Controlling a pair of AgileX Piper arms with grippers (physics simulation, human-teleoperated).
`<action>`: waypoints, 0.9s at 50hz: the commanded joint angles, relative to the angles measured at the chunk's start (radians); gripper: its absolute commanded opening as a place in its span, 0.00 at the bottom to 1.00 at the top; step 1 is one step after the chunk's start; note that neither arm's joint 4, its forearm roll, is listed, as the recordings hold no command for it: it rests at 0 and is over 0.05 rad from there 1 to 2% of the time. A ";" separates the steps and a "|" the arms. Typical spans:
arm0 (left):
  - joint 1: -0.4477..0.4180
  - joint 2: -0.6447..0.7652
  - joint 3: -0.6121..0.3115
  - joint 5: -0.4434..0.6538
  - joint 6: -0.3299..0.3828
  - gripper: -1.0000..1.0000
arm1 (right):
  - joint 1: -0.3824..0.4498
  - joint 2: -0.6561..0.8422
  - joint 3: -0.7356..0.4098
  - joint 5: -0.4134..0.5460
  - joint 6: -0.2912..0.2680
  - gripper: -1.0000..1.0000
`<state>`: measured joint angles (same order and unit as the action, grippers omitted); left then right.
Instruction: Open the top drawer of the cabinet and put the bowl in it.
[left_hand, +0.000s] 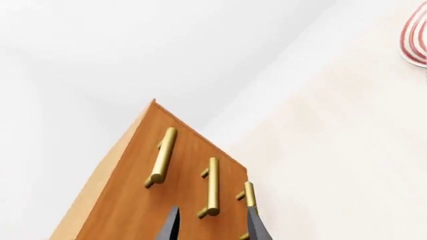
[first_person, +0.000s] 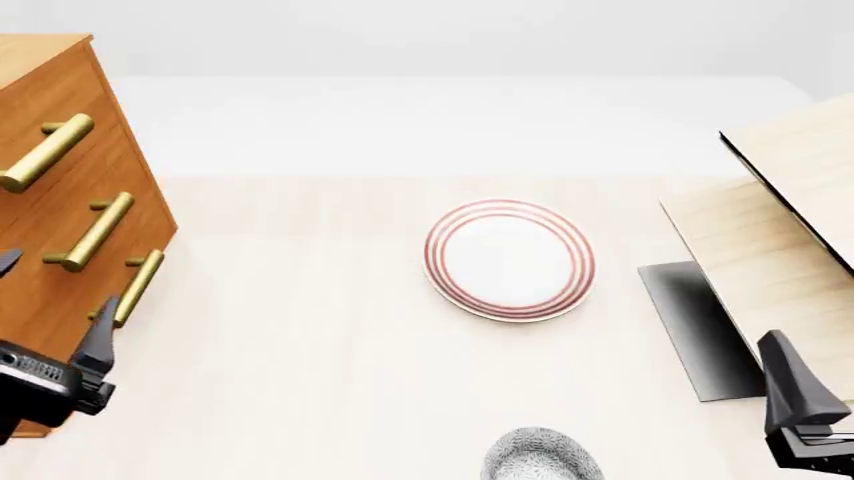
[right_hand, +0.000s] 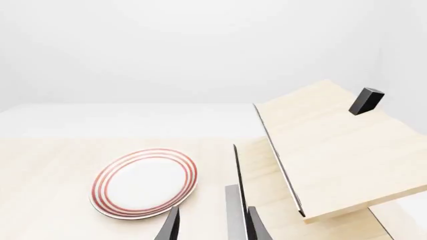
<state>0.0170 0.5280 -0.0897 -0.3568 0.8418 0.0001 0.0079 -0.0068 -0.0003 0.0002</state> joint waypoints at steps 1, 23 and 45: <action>0.000 0.073 0.002 -0.083 0.185 1.00 | 0.000 -0.001 0.002 -0.001 0.000 1.00; 0.021 0.284 -0.091 -0.240 0.370 1.00 | 0.000 -0.001 0.002 -0.001 0.000 1.00; 0.060 0.317 -0.149 -0.255 0.475 1.00 | 0.000 -0.001 0.002 -0.001 0.000 1.00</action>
<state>0.0651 0.8216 -0.2118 -0.5966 1.2694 0.0001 0.0079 -0.0069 -0.0003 0.0001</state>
